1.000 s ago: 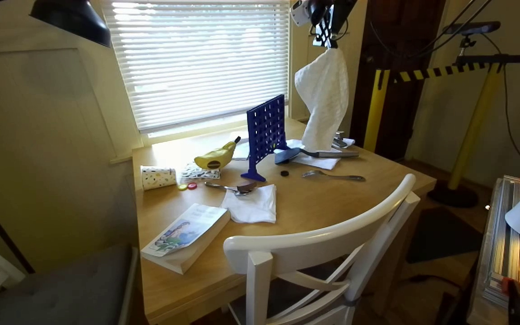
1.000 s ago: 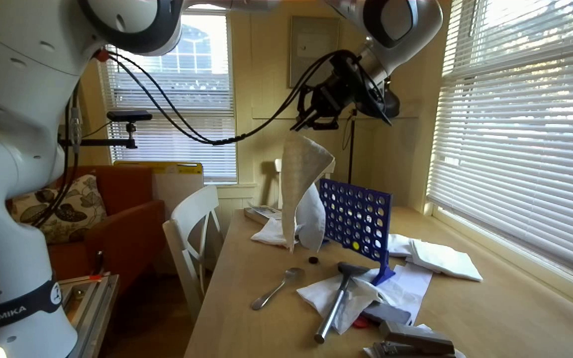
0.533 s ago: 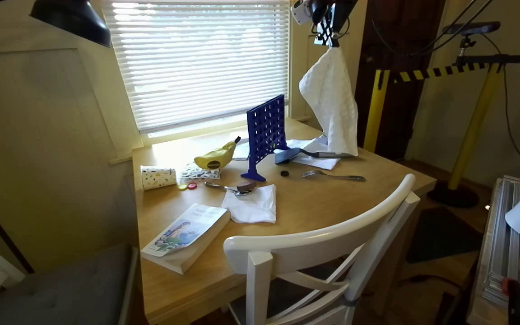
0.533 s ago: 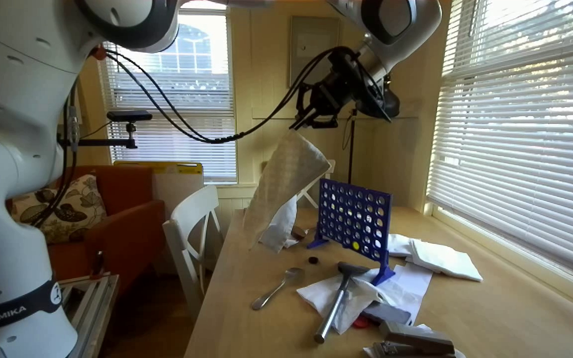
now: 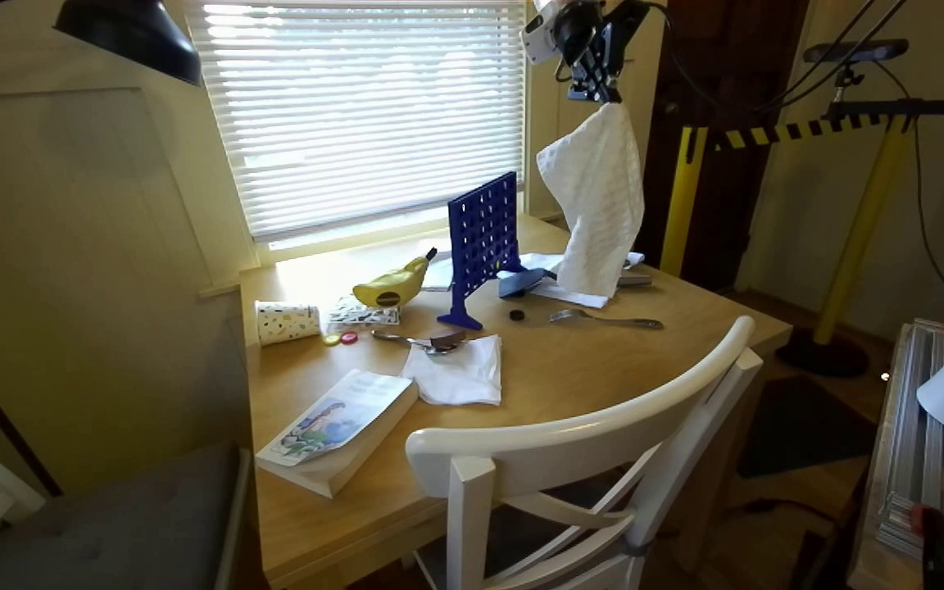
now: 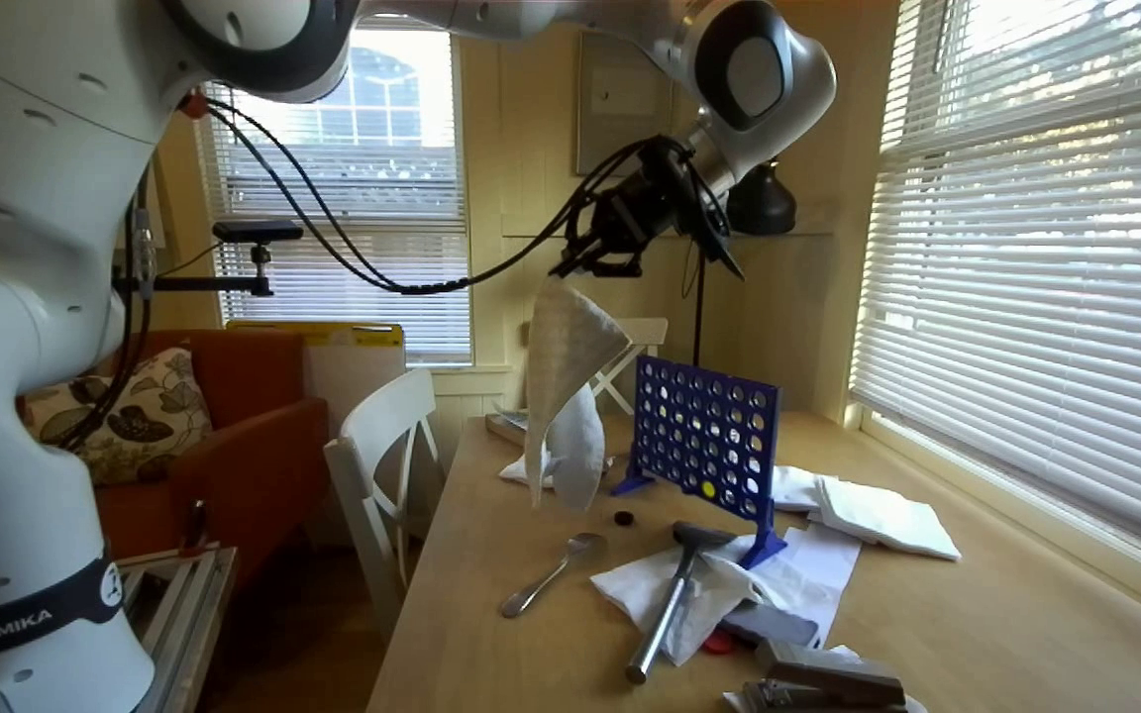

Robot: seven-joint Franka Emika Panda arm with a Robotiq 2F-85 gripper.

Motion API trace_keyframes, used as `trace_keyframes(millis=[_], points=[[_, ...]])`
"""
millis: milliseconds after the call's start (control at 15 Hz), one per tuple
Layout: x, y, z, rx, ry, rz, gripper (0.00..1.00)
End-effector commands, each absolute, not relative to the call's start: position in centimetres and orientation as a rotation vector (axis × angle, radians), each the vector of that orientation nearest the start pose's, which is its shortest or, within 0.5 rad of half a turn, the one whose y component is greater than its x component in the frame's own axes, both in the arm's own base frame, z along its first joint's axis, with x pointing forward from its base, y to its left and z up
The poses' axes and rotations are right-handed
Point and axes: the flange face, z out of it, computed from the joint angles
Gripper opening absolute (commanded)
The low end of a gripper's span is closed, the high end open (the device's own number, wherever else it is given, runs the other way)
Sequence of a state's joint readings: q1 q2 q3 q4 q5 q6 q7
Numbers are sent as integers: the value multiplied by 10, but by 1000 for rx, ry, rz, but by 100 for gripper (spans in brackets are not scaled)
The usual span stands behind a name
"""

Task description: Remove the white cloth from the blue object, put it on the table and fold it

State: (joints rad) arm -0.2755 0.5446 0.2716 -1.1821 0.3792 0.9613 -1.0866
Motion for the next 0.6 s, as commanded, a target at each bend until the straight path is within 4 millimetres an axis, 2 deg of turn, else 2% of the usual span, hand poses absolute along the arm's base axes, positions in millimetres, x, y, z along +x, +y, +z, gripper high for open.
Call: trace_keyframes(millis=[0,333,533], points=[[585,18,459,-1848,-1334,470,1],[533,35,442,-1772,-1361,589,1],[498,33,441,-1787,-1363,644,1]])
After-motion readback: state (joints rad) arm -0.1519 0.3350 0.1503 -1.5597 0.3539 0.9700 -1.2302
